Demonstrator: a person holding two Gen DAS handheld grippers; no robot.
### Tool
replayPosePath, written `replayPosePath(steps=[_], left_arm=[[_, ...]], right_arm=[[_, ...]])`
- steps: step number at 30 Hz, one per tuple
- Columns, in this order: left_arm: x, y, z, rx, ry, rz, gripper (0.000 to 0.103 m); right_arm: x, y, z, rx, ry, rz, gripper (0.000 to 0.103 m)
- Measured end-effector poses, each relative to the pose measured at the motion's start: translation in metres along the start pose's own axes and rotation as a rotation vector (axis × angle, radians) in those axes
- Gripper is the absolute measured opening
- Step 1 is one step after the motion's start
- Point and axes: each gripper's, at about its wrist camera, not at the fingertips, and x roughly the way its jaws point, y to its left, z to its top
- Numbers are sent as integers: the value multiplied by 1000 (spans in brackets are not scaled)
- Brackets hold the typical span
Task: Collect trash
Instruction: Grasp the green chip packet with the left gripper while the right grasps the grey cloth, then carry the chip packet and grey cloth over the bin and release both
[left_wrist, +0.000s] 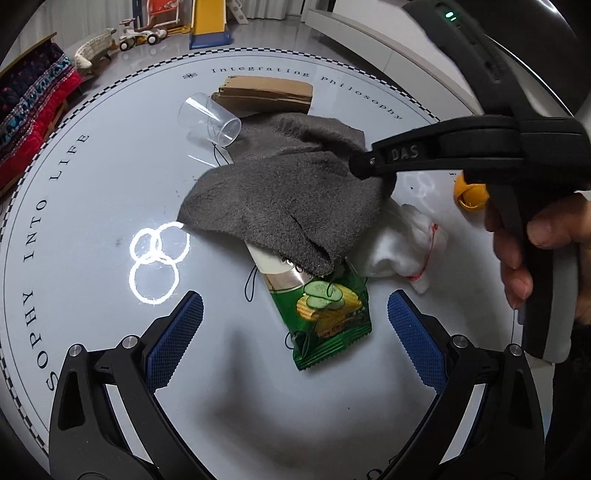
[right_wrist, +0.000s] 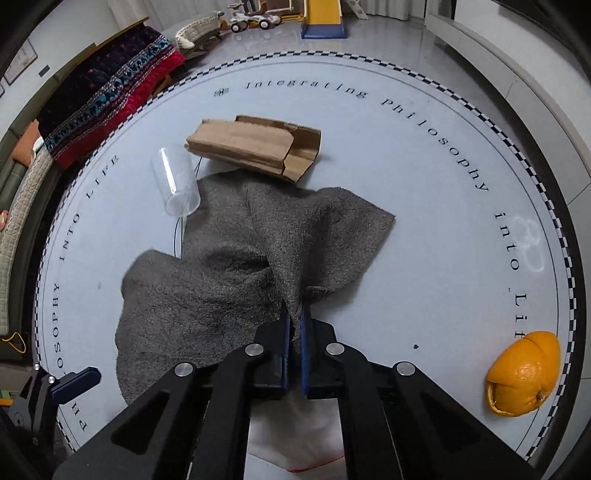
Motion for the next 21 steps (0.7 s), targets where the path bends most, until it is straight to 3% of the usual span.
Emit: replayPosePath(steps=[10,12,13,15,16,21], left_arm=[[26,2,18,-78,23,12,97],[31,4,21,-104,33,14,88],[33,6,21,-112,44,20,78],[34,6,21,-119,36,-1,72],[33,8,20,-118,33,-18,62],[24,12,10,-123,17,-53,59]], right_arm=[[-52,-25,9,39,-134,28,5],[-55,-25,9,38,-139,34,5],[-56,-25,8,37,-141,37,5],[-57,-24,7,36,-141,40,5],[-58,-24,7,38,-142,40,5],[-70,-17,2,40,-161,40,5]])
